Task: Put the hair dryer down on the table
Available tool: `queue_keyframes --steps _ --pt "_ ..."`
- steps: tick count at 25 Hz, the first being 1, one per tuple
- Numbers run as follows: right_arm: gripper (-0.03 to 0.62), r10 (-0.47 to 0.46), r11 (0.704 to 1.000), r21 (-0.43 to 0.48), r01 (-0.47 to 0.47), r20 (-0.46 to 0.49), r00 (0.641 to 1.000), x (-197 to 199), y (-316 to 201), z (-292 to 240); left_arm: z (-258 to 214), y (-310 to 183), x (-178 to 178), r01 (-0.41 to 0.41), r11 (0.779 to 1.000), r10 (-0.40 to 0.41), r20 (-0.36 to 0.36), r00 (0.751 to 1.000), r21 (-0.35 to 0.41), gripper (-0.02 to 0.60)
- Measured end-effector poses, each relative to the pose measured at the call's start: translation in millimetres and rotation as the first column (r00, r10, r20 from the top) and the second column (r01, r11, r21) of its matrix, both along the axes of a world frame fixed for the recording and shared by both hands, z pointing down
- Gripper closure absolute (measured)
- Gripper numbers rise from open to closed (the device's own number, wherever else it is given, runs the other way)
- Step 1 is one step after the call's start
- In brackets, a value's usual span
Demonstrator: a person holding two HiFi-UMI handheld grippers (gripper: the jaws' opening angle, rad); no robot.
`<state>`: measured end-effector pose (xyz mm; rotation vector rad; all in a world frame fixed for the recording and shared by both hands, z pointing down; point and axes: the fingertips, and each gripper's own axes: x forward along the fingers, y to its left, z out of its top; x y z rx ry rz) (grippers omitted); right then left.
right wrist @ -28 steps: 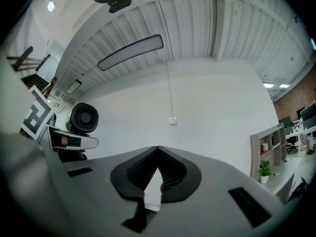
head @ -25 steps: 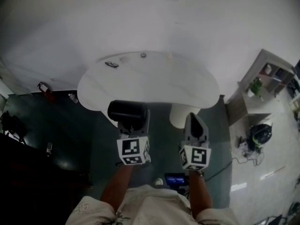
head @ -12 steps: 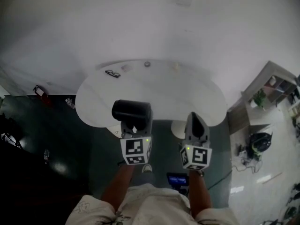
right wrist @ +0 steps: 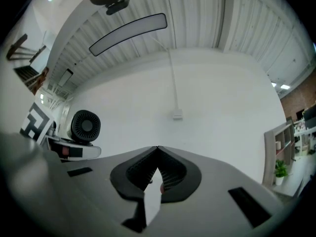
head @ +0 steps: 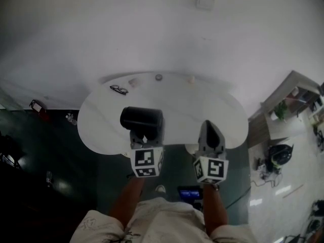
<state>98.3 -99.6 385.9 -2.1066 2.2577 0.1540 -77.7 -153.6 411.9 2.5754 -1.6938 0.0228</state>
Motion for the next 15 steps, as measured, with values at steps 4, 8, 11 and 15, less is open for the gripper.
queue_keyframes --steps 4,8,11,15 --pt "0.589 0.008 1.000 -0.002 -0.008 0.038 0.999 10 -26 3 9 -26 7 -0.005 1.000 0.005 0.011 1.000 -0.013 0.341" --pt "0.589 0.008 1.000 -0.006 -0.007 0.033 0.999 21 -60 14 19 -55 18 -0.004 1.000 0.005 0.024 1.000 -0.029 0.341" --pt "0.589 -0.018 1.000 0.003 0.018 0.024 1.000 31 -94 13 19 -85 32 0.012 1.000 -0.012 0.025 1.000 -0.019 0.341" --pt "0.589 -0.043 0.999 -0.006 0.043 0.012 0.999 54 -142 12 19 -130 58 0.028 0.999 -0.028 0.025 0.999 -0.028 0.341"
